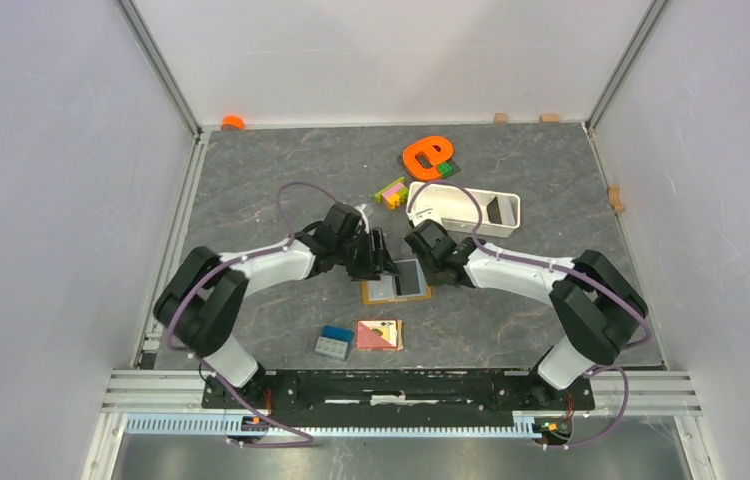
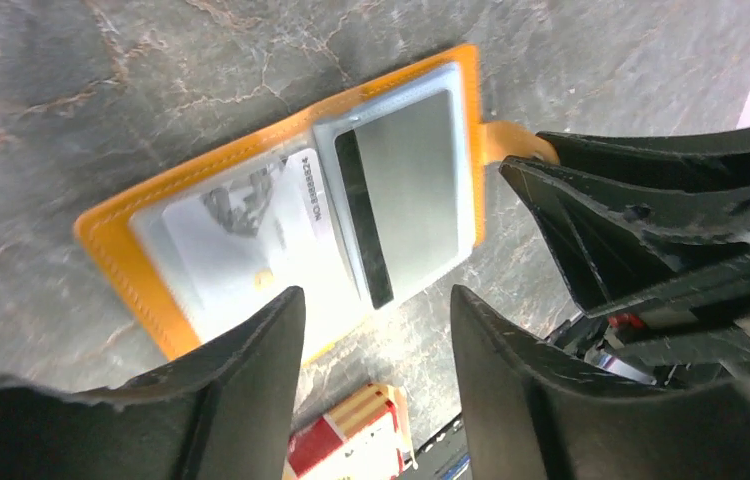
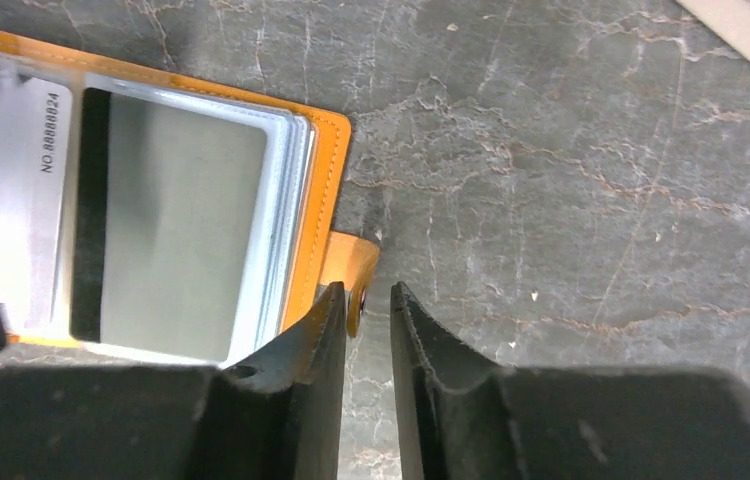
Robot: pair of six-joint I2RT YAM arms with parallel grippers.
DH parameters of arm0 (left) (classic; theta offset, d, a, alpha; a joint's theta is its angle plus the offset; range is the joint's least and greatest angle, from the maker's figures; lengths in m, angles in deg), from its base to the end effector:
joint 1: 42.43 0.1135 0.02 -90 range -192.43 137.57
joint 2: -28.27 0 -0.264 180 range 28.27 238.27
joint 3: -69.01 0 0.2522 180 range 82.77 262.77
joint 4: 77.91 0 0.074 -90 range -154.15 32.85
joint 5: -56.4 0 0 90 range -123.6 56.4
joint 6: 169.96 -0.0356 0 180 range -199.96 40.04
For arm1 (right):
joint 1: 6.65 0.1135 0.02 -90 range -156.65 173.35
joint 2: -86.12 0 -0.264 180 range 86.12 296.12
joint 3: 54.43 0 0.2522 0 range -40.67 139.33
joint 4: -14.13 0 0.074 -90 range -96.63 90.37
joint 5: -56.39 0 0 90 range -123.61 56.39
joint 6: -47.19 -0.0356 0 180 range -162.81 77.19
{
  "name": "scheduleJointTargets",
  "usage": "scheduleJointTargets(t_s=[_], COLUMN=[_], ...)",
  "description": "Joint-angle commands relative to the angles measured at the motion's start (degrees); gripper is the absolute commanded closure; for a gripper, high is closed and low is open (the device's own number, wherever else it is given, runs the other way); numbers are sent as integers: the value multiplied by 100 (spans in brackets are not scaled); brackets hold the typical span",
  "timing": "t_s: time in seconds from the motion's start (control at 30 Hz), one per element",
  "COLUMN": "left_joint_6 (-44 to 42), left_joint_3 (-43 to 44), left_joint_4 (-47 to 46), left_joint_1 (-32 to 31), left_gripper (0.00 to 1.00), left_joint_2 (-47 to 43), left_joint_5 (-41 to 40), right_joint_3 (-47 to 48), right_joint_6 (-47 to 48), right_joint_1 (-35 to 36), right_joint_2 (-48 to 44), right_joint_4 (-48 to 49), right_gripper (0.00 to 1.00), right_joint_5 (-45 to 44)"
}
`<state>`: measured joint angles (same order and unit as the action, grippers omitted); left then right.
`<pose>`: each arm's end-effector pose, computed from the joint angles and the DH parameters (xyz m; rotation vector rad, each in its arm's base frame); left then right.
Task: Put the credit cards into the card holder
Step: Insert the credit card into the card holder.
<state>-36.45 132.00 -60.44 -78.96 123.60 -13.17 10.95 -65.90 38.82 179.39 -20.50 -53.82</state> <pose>0.2553 -0.2046 0.1594 0.0131 2.6583 -0.9901 0.2244 0.2106 0.1638 -0.3862 2.5253 -0.0244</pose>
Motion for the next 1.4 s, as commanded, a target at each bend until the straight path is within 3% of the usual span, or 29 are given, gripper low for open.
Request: scheduleJointTargets(t_s=[0.0, 0.17, 0.27, 0.37, 0.47, 0.57, 0.9, 1.07, 1.37], left_joint_6=[-507, -466, -411, -360, -328, -348, -334, -325, -312], left_joint_3=[-77, -467, -658, -754, -819, -855, -948, -946, -985], left_joint_4=[658, 930, 866, 770, 685, 692, 500, 482, 456], left_joint_1=[-21, 39, 75, 107, 116, 114, 129, 129, 129], left_gripper=[34, 28, 27, 28, 36, 38, 46, 49, 52], left_joint_2=[-905, -1363, -1361, -1243, -1186, -1126, -912, -872, -825], left_joint_5=[-676, -1057, -1116, -1028, -1048, -1117, -1081, -1062, -1058], right_joint_3=[191, -50, -216, -261, -338, -427, -856, -960, -1022], right_joint_6=[181, 275, 200, 63, -144, -319, -495, -582, -600], right_joint_1=[-7, -12, -17, -9, -38, -137, -519, -574, -652], right_joint_2=[-594, -1203, -1364, -1211, -1023, -842, -706, -683, -620], right_joint_4=[-253, 97, 449, 696, 818, 880, 1302, 1502, 1585], right_gripper=[64, 51, 50, 57, 59, 62, 64, 71, 74], right_joint_5=[-56, 597, 1197, 1826, 1993, 2151, 2531, 2683, 2701])
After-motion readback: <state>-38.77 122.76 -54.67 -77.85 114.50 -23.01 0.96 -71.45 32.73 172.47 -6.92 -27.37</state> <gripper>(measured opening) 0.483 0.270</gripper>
